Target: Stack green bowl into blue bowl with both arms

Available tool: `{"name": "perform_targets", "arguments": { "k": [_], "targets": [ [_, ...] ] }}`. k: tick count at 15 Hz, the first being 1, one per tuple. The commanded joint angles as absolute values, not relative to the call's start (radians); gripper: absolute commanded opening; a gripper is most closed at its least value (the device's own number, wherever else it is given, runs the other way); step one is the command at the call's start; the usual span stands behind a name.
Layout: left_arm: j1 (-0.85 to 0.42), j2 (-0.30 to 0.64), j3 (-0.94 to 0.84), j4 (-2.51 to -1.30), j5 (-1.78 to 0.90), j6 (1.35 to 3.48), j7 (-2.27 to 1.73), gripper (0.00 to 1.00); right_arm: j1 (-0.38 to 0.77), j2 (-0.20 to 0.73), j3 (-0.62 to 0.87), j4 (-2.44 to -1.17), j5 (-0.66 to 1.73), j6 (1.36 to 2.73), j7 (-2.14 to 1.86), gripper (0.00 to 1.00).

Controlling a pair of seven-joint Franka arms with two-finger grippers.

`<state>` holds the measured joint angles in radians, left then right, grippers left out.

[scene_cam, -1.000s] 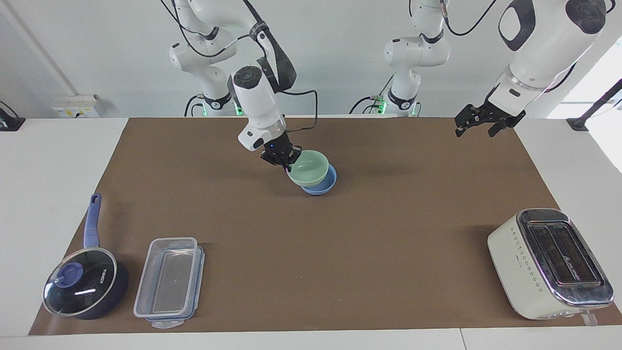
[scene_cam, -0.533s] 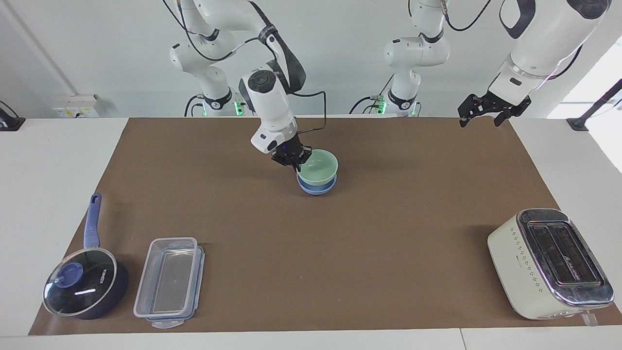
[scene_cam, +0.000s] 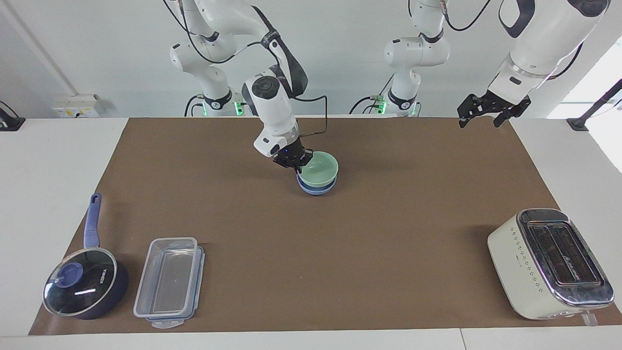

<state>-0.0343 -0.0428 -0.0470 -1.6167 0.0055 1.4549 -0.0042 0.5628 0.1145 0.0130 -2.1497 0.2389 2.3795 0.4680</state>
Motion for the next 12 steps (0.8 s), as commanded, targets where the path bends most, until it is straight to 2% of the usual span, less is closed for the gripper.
{"name": "perform_targets", "arguments": {
  "k": [1,3,4,5,6,9,12],
  "targets": [
    [-0.018,-0.061,-0.051,-1.640,-0.018,1.476,-0.002,1.00,0.566,0.110,0.012,-2.160,0.242,2.408,0.463,0.00],
    [-0.021,-0.061,-0.051,-1.640,-0.018,1.477,-0.002,1.00,0.566,0.110,0.012,-2.158,0.242,2.407,0.463,0.00],
    [-0.023,-0.061,-0.051,-1.640,-0.018,1.480,-0.002,1.00,0.566,0.110,0.012,-2.158,0.242,2.407,0.463,0.24],
    [-0.025,-0.061,-0.051,-1.638,-0.018,1.482,-0.005,1.00,0.566,0.110,0.012,-2.158,0.242,2.407,0.463,0.77],
    [-0.023,-0.061,-0.051,-1.640,-0.020,1.483,-0.006,1.00,0.568,0.110,0.012,-2.158,0.242,2.405,0.466,1.00],
    [-0.017,-0.061,-0.051,-1.640,-0.028,1.485,-0.005,1.00,0.558,0.084,0.012,-2.157,0.244,2.381,0.465,1.00],
    [-0.017,-0.057,-0.051,-1.641,-0.028,1.514,-0.006,1.00,0.488,0.002,0.008,-2.157,0.242,2.291,0.462,1.00]
  ]
}}
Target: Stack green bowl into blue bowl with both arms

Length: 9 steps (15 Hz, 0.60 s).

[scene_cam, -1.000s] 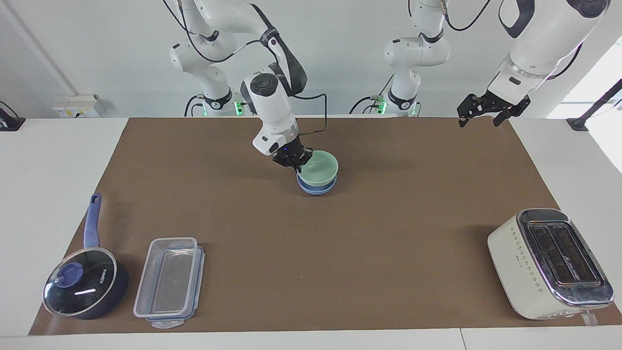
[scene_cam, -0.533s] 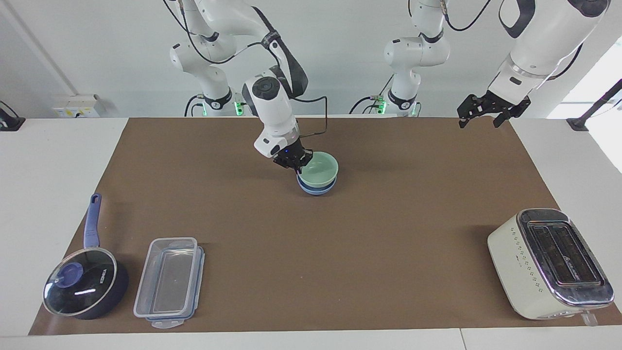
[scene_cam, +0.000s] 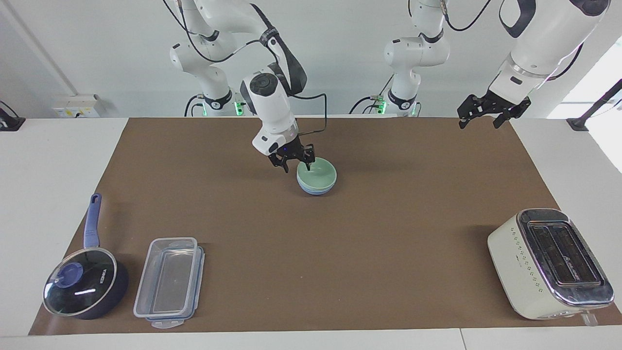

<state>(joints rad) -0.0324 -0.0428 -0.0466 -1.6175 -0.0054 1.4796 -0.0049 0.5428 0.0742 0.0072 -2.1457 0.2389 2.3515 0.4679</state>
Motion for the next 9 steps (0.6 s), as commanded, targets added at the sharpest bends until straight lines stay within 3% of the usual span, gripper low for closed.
{"name": "perform_targets", "arguments": {
  "k": [1,9],
  "targets": [
    [-0.017,-0.057,-0.051,-1.641,-0.026,1.513,-0.006,1.00,0.460,-0.026,0.006,-2.157,0.241,2.263,0.459,1.00],
    [-0.017,-0.054,-0.051,-1.643,-0.028,1.532,-0.006,1.00,0.178,-0.150,0.002,-2.109,0.086,2.116,0.341,1.00]
  ]
}}
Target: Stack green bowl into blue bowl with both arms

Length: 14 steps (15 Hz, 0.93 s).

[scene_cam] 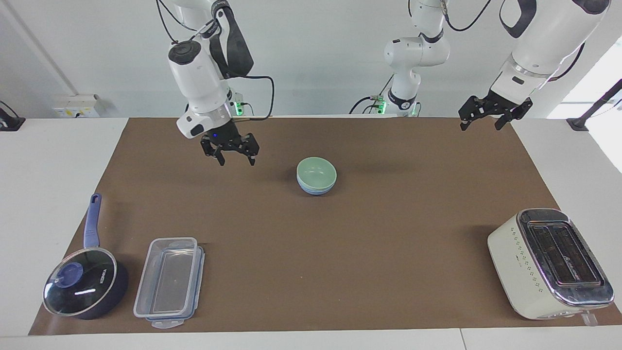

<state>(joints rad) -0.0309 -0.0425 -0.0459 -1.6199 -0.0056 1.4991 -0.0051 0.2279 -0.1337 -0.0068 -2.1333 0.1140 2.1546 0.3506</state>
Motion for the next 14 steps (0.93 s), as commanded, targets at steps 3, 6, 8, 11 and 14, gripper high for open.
{"name": "perform_targets", "arguments": {
  "k": [3,6,8,11,14],
  "targets": [
    [-0.015,-0.054,-0.051,-1.643,-0.026,1.534,0.001,1.00,0.129,-0.152,0.003,-2.025,-0.039,1.999,0.345,1.00],
    [-0.014,-0.055,-0.051,-1.643,-0.026,1.534,0.005,1.00,0.094,-0.164,-0.003,-2.028,-0.044,1.977,0.342,1.00],
    [-0.017,-0.058,-0.051,-1.643,-0.026,1.534,0.003,1.00,0.065,-0.164,-0.003,-2.028,-0.044,1.974,0.337,1.00],
    [-0.026,-0.061,-0.051,-1.643,-0.026,1.528,0.001,1.00,0.032,-0.166,-0.015,-2.000,-0.041,1.925,0.252,1.00],
    [-0.026,-0.060,-0.051,-1.641,-0.026,1.529,-0.002,1.00,0.020,-0.131,-0.017,-1.898,-0.037,1.833,0.209,1.00]
  ]
}}
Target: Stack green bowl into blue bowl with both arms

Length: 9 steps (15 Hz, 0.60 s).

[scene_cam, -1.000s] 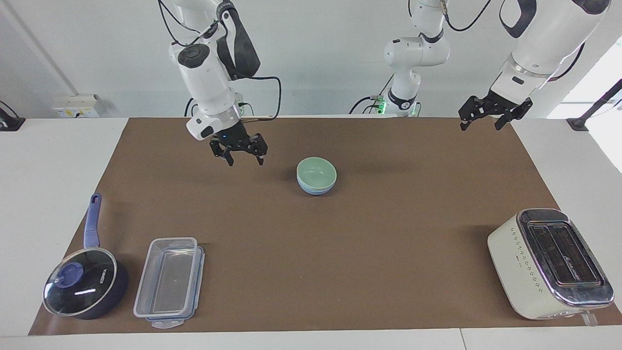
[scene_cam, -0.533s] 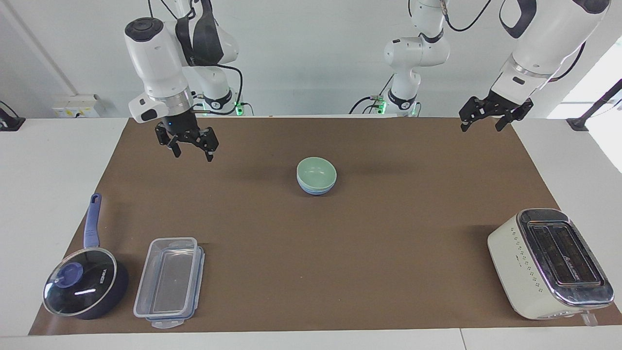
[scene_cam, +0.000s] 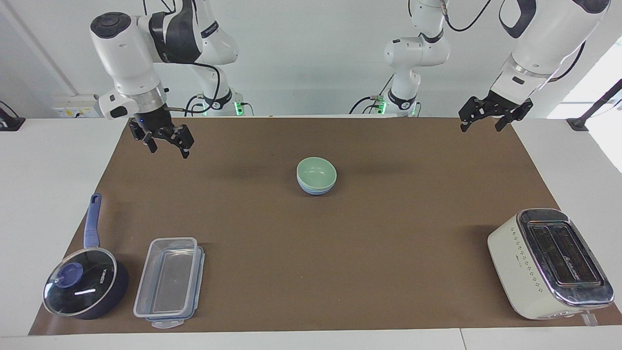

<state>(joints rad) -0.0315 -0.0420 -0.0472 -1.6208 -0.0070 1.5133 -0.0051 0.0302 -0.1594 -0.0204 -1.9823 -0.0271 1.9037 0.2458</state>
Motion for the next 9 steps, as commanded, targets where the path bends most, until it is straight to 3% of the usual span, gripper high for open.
{"name": "perform_targets", "arguments": {
  "k": [1,4,9],
  "targets": [
    [-0.026,-0.061,-0.051,-1.641,-0.026,1.528,-0.002,1.00,0.018,-0.114,-0.017,-1.850,-0.037,1.794,0.198,1.00],
    [-0.015,-0.061,-0.051,-1.641,-0.025,1.523,-0.002,1.00,0.018,-0.065,-0.015,-1.725,-0.031,1.680,0.192,1.00],
    [-0.015,-0.061,-0.051,-1.641,-0.025,1.523,-0.002,1.00,0.012,-0.041,-0.018,-1.632,-0.025,1.582,0.163,1.00]
  ]
}}
